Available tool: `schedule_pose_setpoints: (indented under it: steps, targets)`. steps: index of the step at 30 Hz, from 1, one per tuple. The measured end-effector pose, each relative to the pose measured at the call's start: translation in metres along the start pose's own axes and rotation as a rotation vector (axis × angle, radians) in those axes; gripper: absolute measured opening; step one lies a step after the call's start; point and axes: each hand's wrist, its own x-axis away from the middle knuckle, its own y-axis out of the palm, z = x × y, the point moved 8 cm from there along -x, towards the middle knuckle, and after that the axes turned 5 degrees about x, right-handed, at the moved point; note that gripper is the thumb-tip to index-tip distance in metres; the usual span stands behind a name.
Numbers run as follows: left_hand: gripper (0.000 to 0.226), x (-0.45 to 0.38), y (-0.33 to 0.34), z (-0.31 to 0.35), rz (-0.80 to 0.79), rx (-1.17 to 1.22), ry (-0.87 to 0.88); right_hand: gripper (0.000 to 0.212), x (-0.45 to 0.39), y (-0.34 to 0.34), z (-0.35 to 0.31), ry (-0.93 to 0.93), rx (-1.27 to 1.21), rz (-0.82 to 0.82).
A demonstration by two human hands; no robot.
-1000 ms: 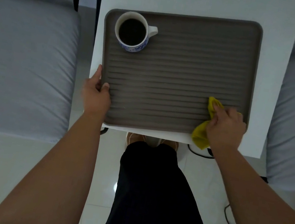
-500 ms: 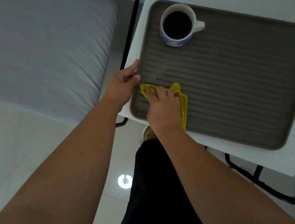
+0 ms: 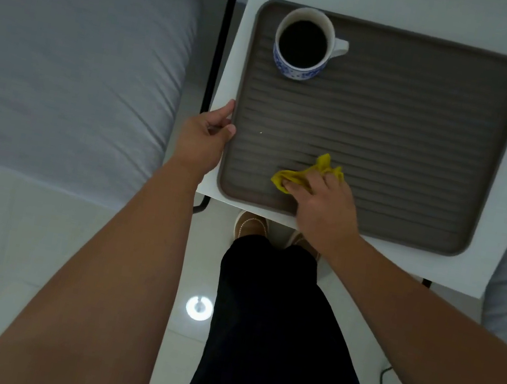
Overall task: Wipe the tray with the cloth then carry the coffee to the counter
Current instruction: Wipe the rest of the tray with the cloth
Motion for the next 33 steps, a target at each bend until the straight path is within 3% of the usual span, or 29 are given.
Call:
schedule_pose_setpoints:
  steps: [6,9,17,20,23,27,33]
  targets:
    - [0.042,0.008,0.005,0.002,0.039,0.027,0.016,0.038,0.067,-0.013,0.098,0.183,-0.017,0.026]
    - [0.042,0.010,0.006,0.002,0.049,0.045,0.008,0.038,0.072,-0.014,0.109,0.197,-0.030,0.022]
    - [0.043,0.012,0.005,0.005,0.063,0.001,0.036,0.048,-0.005,0.001,-0.011,-0.022,-0.186,-0.001]
    - [0.043,0.012,0.006,0.009,0.083,-0.061,0.058,0.041,-0.029,0.012,-0.075,-0.120,-0.149,-0.099]
    - [0.043,0.012,0.005,0.015,0.099,-0.142,0.085,0.035,-0.034,0.011,-0.089,-0.108,-0.122,-0.138]
    - [0.043,0.014,0.004,0.014,0.083,-0.180,0.101,0.036,-0.015,0.009,-0.057,-0.152,-0.113,-0.124]
    - [0.042,0.022,0.008,0.020,0.089,-0.154,0.113,0.041,0.050,0.002,0.053,-0.027,-0.124,-0.080]
